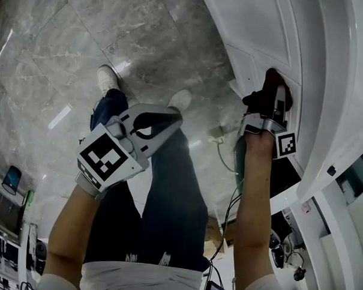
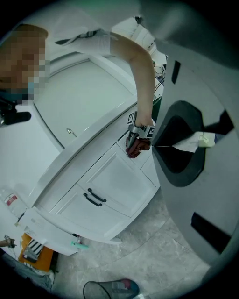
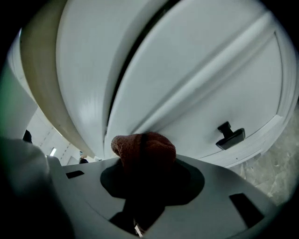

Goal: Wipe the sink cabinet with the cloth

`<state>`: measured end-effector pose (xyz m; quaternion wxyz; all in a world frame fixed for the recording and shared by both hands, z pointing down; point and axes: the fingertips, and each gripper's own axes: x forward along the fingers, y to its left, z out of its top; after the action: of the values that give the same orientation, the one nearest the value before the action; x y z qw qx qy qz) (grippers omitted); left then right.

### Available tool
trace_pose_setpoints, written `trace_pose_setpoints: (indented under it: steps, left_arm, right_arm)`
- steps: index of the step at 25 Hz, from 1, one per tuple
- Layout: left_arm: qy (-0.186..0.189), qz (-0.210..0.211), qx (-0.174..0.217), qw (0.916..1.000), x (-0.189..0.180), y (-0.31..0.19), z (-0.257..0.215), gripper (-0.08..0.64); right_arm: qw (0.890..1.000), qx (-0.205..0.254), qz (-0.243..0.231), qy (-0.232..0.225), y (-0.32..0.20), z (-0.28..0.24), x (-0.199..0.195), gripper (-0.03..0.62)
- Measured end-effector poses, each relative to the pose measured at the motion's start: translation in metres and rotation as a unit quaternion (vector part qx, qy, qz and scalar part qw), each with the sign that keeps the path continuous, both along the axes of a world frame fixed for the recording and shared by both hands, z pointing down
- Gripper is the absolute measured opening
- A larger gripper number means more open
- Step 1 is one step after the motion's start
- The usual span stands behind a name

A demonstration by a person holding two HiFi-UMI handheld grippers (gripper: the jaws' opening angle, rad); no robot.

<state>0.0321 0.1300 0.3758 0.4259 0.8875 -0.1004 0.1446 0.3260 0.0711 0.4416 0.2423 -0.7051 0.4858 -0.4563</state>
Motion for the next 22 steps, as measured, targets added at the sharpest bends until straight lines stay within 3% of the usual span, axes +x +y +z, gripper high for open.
trace_pose_setpoints:
  steps: [6,16,22]
  left_arm:
    - [-0.012,-0.015,-0.004,0.9998,-0.003,0.0,0.007,0.012]
    - [-0.027,-0.004,-0.009,0.9996,0.005,0.004,0.013,0.012]
    - [-0.03,0.011,-0.002,0.9995,0.014,0.006,0.012,0.012]
  right_arm:
    - [0.999,-0.028,-0.017,0.037,0.003,0.048,0.007,0.141]
    - [0.999,-0.039,0.022,0.008,0.018,0.098,0.012,0.135]
    - [0.999,-0.034,0.005,0.004,0.02,0.098,0.012,0.135]
